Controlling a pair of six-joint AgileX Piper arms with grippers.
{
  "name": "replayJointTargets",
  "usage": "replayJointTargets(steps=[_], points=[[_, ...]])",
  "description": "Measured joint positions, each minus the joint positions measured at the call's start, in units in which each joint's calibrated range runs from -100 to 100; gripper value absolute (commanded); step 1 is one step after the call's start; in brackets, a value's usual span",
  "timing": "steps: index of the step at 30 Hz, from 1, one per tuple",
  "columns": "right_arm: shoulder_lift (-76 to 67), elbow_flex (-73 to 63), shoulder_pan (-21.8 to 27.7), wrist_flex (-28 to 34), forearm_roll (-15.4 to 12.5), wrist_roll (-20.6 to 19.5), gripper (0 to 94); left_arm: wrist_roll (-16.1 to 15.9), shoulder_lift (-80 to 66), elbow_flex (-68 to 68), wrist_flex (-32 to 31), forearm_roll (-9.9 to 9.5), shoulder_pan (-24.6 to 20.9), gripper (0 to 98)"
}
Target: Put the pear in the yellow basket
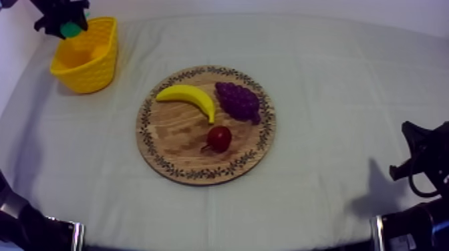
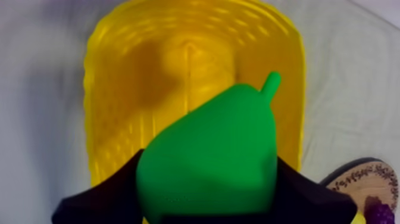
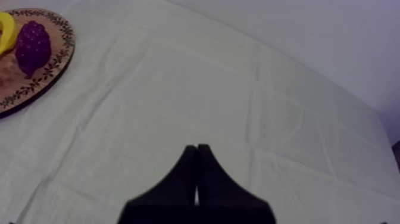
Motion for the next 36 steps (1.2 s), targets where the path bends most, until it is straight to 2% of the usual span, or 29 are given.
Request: replayJointTargets(steps=[6,10,15,19,22,31,36], points=[[0.0,0.0,0.0,0.0,0.0,0.0,0.4,-1.15,7.48,-4.9,-0.67,0.27,-0.39,54.4],[0.0,0.0,0.0,0.0,0.0,0.0,0.4,-1.64,10.48,-6.63,-0.76,0.32,-0.53,60.5],[0.0,0.0,0.0,0.0,0.0,0.0,0.4,-2.35,11.66,-6.79,-0.76,0.34,-0.57,72.5],[0.0,0.0,0.0,0.0,0.0,0.0,0.4,-2.88,11.67,-5.86,-0.76,0.18,-0.57,87.7],[0.0,0.0,0.0,0.0,0.0,0.0,0.4,-3.15,11.04,-5.0,-0.77,0.01,-0.57,93.3],[0.0,0.0,0.0,0.0,0.0,0.0,0.4,-3.31,8.7,-3.19,-0.71,-0.45,-0.68,95.9],[0.0,0.0,0.0,0.0,0.0,0.0,0.4,-3.57,5.27,0.27,-2.61,-0.29,-0.76,85.4]])
